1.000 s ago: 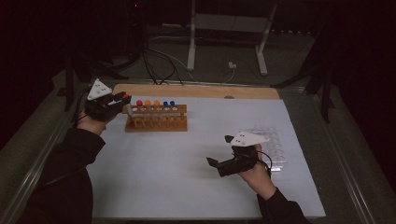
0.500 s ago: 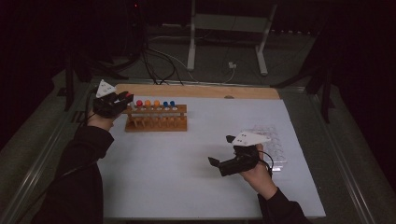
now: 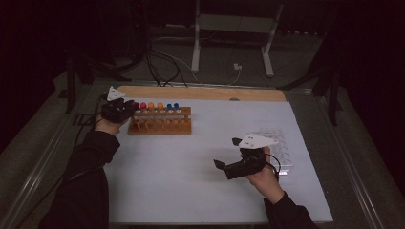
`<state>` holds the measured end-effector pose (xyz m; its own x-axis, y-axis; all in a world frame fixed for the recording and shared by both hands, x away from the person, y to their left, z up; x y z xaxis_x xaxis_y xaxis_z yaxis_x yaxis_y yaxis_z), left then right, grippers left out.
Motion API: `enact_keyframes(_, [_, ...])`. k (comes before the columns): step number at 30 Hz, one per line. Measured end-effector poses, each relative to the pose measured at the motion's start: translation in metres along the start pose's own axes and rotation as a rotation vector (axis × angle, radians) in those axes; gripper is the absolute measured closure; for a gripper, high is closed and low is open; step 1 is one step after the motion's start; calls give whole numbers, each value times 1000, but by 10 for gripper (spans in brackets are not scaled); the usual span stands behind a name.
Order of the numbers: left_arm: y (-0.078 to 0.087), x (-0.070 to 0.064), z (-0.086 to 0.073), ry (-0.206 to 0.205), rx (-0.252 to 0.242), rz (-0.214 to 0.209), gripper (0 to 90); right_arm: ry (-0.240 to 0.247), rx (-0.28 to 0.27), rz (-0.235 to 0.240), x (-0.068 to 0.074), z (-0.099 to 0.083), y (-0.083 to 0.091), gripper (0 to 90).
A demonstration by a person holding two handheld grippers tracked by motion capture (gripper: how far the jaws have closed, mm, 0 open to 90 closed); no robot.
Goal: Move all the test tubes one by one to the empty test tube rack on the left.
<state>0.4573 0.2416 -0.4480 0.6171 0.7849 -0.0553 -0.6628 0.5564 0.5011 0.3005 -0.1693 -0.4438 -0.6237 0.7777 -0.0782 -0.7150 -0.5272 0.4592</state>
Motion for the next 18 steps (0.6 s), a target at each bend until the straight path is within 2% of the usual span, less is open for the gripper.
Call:
enact_keyframes(3, [2,0,1,11,11,-3,703,1,1,-1,0,0,0,0])
enact_keyframes(7, [15,-4,4,20,-32,-37,523,-1,-1,-3,0,0,1,0])
enact_keyframes(9, [23,-7,5,24,-48,-37,423,-2,-4,-4,-1,0,2,0])
enact_keyframes(12, [36,-16,4,31,-72,-67,336,0,-5,-8,-1,1,3,0])
enact_keyframes(14, [42,-24,1,30,-74,-92,262,-1,-6,-10,-1,1,3,0])
enact_keyframes(16, [48,-35,-4,17,-76,-154,217,-5,-8,-12,-2,1,4,0])
enact_keyframes(17, [50,-42,-7,10,-68,-175,150,-5,-9,-13,-3,1,4,0])
enact_keyframes(18, [52,-46,-9,7,-70,-203,142,-6,-9,-15,-3,1,4,0])
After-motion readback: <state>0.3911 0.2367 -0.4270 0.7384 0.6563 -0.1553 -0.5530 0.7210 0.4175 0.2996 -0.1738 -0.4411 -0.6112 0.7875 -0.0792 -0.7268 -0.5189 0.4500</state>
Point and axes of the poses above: each handheld gripper's, and its own axes: y roughly backward along the jaws, z roughly out of its top, x roughly to its left, the point moved 2 cm from there along -y, roughly forward along the jaws, and after that the axes turned 13 degrees about -z, right-handed, at the moved point
